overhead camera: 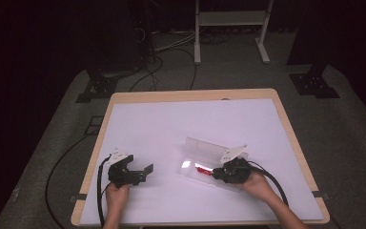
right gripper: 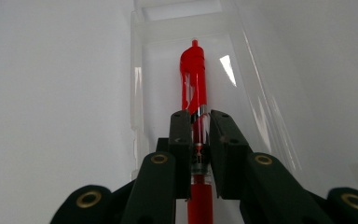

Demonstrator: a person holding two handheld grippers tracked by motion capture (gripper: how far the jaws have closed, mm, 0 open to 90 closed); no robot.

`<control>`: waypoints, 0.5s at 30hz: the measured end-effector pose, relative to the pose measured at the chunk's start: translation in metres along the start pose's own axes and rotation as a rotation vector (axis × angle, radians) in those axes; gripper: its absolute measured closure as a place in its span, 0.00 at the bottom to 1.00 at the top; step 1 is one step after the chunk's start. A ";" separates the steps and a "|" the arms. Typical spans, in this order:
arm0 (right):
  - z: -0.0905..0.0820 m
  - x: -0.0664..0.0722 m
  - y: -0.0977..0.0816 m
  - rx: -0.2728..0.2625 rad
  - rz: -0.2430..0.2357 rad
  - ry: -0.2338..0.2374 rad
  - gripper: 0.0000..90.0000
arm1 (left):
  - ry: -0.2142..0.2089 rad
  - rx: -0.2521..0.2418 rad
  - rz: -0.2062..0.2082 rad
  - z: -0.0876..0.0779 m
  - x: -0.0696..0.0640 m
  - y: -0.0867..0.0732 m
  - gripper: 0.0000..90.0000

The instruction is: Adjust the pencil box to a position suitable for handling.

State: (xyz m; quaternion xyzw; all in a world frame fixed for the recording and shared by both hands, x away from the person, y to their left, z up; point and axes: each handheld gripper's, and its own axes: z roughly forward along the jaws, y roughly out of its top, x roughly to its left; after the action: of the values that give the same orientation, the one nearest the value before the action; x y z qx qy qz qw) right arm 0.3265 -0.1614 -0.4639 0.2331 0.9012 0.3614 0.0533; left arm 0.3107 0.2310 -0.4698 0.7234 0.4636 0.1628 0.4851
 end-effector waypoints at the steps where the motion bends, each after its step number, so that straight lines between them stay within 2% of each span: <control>1: 0.000 0.000 0.000 0.002 0.002 0.001 0.88 | -0.001 0.000 0.000 0.000 0.000 0.000 0.00; 10: 0.000 -0.001 -0.004 -0.004 0.019 0.011 0.87 | -0.003 0.001 0.003 0.000 0.000 0.000 0.00; 15: -0.007 0.000 -0.006 -0.036 0.027 0.014 0.82 | -0.001 0.003 0.002 0.000 0.000 0.000 0.00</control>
State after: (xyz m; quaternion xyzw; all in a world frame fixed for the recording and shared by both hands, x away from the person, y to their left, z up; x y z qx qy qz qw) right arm 0.3229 -0.1695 -0.4626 0.2416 0.8916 0.3801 0.0463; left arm 0.3107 0.2307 -0.4698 0.7246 0.4629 0.1625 0.4841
